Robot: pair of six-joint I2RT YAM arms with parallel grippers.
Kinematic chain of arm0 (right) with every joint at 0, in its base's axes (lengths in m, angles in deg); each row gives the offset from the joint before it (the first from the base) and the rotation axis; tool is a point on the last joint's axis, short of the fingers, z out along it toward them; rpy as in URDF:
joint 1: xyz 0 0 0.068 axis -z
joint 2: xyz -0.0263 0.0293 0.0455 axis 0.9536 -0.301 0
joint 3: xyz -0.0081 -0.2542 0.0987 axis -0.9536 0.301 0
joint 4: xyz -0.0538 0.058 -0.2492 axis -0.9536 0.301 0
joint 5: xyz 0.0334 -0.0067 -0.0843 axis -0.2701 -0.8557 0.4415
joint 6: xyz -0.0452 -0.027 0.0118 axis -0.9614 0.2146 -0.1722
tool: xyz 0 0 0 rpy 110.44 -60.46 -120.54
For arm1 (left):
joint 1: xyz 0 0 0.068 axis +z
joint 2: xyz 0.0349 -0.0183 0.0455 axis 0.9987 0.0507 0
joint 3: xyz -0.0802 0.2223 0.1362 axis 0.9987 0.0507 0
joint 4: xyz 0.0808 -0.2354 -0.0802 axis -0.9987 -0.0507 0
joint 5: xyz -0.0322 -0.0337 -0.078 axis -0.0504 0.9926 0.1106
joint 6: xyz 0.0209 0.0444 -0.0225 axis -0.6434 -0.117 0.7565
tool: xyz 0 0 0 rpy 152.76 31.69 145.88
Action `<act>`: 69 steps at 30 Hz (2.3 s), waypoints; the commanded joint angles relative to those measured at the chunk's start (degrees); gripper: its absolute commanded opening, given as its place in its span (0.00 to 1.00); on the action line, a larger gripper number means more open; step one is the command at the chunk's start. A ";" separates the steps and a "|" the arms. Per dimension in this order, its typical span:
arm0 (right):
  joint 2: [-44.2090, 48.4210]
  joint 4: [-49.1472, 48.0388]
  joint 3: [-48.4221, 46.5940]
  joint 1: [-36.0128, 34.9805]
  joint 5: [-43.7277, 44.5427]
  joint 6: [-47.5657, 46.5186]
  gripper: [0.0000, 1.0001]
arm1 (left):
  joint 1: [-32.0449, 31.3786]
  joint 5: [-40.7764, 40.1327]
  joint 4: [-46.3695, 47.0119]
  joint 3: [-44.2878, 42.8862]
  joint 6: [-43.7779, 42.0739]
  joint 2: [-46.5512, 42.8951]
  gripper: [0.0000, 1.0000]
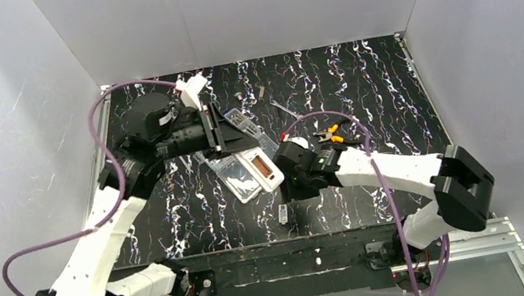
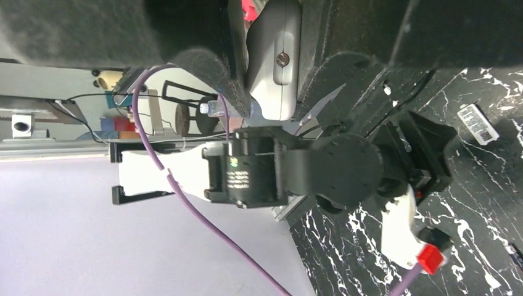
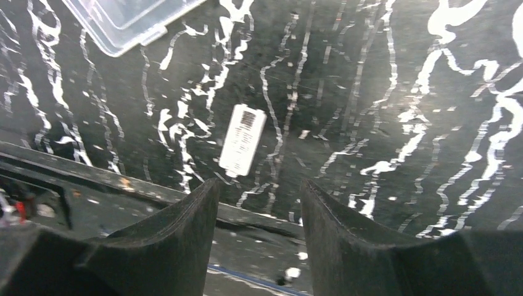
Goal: Load the batteries into the remote control
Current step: Adjust the battery cover at the center of the board.
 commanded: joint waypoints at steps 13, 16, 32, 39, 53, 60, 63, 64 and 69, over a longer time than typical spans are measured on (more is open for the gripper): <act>-14.92 4.91 -9.67 -1.56 -3.01 16.01 0.69 | 0.33 -1.53 -11.13 -3.00 -4.46 -9.27 0.00; -16.06 4.61 -10.05 -2.00 -3.97 15.90 0.69 | 0.33 -1.12 -10.50 -1.76 -4.09 -9.95 0.00; -21.59 7.38 -12.83 -3.48 -5.70 14.54 0.59 | 0.33 -0.70 -10.75 -0.31 -3.23 -10.59 0.00; -22.71 8.75 -12.28 -4.01 -3.58 14.05 0.54 | 0.33 -1.44 -10.26 0.87 -2.37 -11.20 0.00; -21.89 6.85 -12.25 -5.62 -1.59 1.63 0.36 | 0.33 -1.55 -11.06 0.72 -3.00 -10.89 0.00; -21.04 6.62 -11.24 -5.60 0.45 -9.05 0.36 | 0.33 -1.57 -11.10 0.76 -3.21 -10.70 0.00; -21.01 5.46 -10.81 -5.42 0.07 -16.65 0.38 | 0.33 -1.55 -11.29 0.59 -3.27 -10.64 0.00; -21.02 4.96 -10.69 -5.34 -0.49 -19.11 0.38 | 0.33 -1.65 -11.46 0.51 -3.31 -10.62 0.00; -21.81 5.20 -10.72 -3.33 0.25 -25.48 0.39 | 0.33 -1.98 -12.25 0.01 -3.84 -10.71 0.00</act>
